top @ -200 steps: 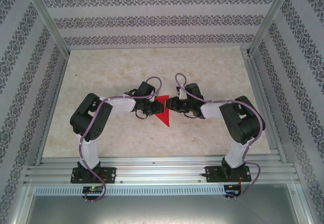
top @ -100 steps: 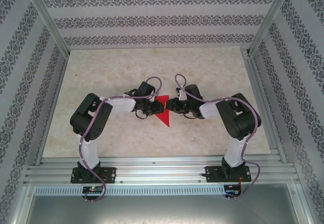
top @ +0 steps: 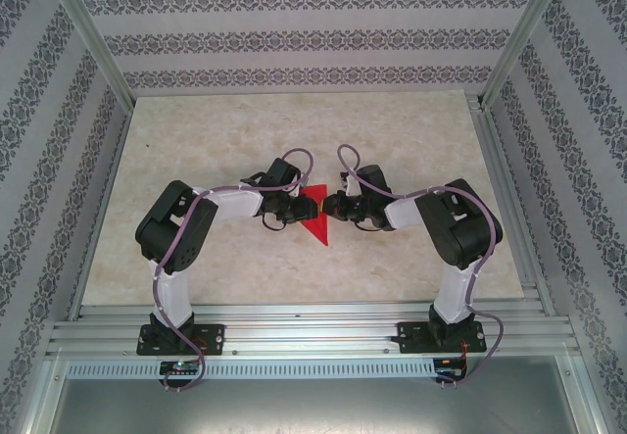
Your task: Fold a paper plane with a square sheet of paper (fold left side to right side)
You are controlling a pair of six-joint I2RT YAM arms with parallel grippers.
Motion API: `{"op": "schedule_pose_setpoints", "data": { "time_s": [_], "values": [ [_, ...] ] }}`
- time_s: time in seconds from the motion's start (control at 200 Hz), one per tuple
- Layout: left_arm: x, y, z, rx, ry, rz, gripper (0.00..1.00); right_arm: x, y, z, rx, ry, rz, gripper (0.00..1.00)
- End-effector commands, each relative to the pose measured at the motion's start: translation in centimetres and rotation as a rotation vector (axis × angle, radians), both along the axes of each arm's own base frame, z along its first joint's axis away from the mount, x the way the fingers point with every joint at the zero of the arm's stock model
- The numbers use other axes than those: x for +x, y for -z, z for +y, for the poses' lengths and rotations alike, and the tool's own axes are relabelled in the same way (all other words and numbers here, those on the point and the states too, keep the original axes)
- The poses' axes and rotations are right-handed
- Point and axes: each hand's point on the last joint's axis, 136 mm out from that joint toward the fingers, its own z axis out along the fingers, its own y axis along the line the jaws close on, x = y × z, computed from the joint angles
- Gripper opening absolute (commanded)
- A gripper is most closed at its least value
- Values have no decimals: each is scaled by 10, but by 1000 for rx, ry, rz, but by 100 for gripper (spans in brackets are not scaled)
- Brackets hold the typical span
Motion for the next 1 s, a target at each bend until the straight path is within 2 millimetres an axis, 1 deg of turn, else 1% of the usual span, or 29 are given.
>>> {"op": "schedule_pose_setpoints", "data": {
  "time_s": [0.0,0.449,0.864,0.994],
  "values": [
    [-7,13,2,45,12,12,33,7,-8,-5,-12,-1,-47,1],
    [-8,18,2,49,12,22,37,10,-2,-14,-65,12,-40,2],
    [-9,22,1,48,18,32,37,15,2,-15,-83,15,-33,3],
    [-8,22,1,48,18,32,36,15,6,-14,-86,10,-19,3]
  ]
}}
